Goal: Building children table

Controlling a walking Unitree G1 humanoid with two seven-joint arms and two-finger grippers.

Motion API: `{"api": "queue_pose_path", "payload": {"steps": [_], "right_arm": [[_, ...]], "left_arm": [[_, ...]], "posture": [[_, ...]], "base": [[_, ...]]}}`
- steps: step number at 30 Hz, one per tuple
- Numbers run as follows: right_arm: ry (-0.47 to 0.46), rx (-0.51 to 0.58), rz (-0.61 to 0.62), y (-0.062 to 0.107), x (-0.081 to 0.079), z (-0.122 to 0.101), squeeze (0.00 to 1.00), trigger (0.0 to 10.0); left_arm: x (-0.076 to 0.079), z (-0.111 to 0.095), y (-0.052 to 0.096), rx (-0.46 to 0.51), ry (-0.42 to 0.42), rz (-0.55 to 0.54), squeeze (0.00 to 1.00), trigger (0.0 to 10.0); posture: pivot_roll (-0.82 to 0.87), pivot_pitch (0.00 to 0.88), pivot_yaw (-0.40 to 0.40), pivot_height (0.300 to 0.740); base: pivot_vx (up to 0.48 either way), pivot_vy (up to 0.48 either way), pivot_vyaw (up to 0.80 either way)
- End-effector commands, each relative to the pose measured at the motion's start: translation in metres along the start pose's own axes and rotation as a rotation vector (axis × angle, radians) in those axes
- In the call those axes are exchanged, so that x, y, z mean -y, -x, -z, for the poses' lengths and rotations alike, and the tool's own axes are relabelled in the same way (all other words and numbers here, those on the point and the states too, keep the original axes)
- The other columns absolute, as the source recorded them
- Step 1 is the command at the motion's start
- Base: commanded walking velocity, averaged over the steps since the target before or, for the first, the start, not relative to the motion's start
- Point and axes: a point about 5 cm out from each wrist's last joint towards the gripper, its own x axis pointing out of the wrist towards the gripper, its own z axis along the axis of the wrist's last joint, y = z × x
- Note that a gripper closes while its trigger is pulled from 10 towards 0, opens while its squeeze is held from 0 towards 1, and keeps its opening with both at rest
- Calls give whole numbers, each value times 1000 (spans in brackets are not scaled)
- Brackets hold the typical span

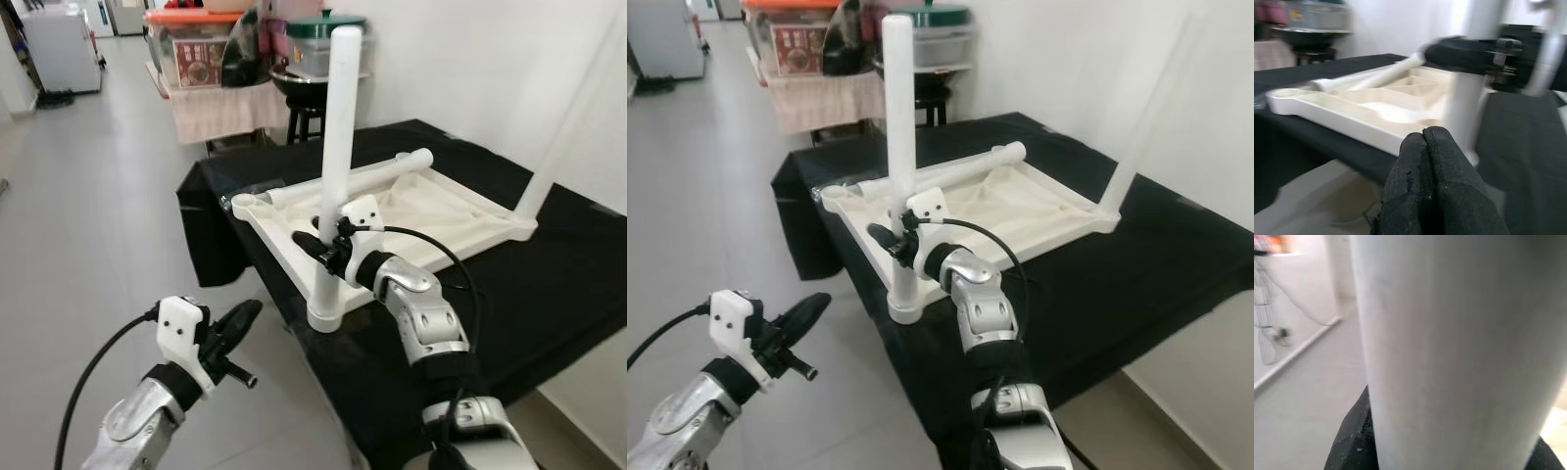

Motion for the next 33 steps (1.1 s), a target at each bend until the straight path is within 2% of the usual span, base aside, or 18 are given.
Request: {"api": "queue_pose_path", "payload": {"steps": [1,2,7,8,9,10,12,13,16,18,22,24,25,27,28,29,32,33], "right_arm": [[8,-162,154,11,24,28,0,0],[23,-146,180,9,33,24,0,0],[32,-147,211,6,40,23,0,0],[48,-163,216,7,40,24,0,4824],[48,-163,216,7,40,24,0,4824],[66,-179,214,7,40,24,0,10000],[69,-181,205,7,40,22,20,10000],[67,-183,203,8,40,21,1000,10000],[52,-166,199,9,38,9,1000,10000],[60,-162,195,5,42,0,1000,10000],[67,-163,193,3,44,-2,1000,10000],[53,-146,145,-2,45,-6,1000,10000],[40,-100,46,-9,41,-12,847,10000],[33,-26,-162,-20,35,-20,0,10000],[39,-9,-226,-22,33,-21,0,10000],[39,-9,-226,-22,33,-21,0,10000],[32,9,-401,-27,31,-25,0,10000],[32,9,-401,-27,31,-25,0,10000]], "left_arm": [[-5,2,0,-16,-7,-1,0,10000],[-4,2,-2,-18,-8,7,0,10000],[-4,2,-3,-21,-15,16,0,10000],[-5,2,-2,-17,-17,6,0,10000],[-5,2,-2,-17,-17,6,0,10000],[-5,2,-2,-13,-18,-3,0,10000],[-5,2,-2,-13,-19,-5,0,10000],[-5,2,-2,-13,-20,-5,0,10000],[-5,2,-2,-17,-18,5,0,10000],[-5,2,-2,-19,-17,12,0,10000],[-5,2,-2,-19,-18,13,0,10000],[-5,2,-3,-18,-19,12,0,10000],[-4,2,-3,-16,-20,10,0,10000],[-3,2,-4,-13,-20,10,0,10000],[-3,2,-4,-13,-21,11,0,10000],[-3,2,-4,-13,-21,11,0,10000],[-1,1,-4,-14,-22,13,0,10000],[-1,1,-4,-14,-22,13,0,10000]], "posture": [[11,0,5,740],[23,0,-9,740],[25,0,-13,740],[24,0,-15,740],[24,0,-15,740],[24,0,-15,740],[30,0,-16,740],[30,0,-16,740],[28,0,-13,740],[32,0,-18,740],[32,0,-18,740],[38,0,-22,740],[36,0,-21,740],[46,0,-23,740],[47,0,-24,740],[47,0,-24,740],[57,0,-30,740],[57,0,-30,740]], "base": [[0,0,0],[0,0,0],[0,0,0],[0,0,0],[0,0,0],[0,0,0],[0,0,0],[0,0,0],[0,0,0],[0,0,0],[0,0,0],[0,0,0],[0,0,0],[0,0,0],[0,0,0],[0,0,0],[0,0,0],[0,0,0]]}}
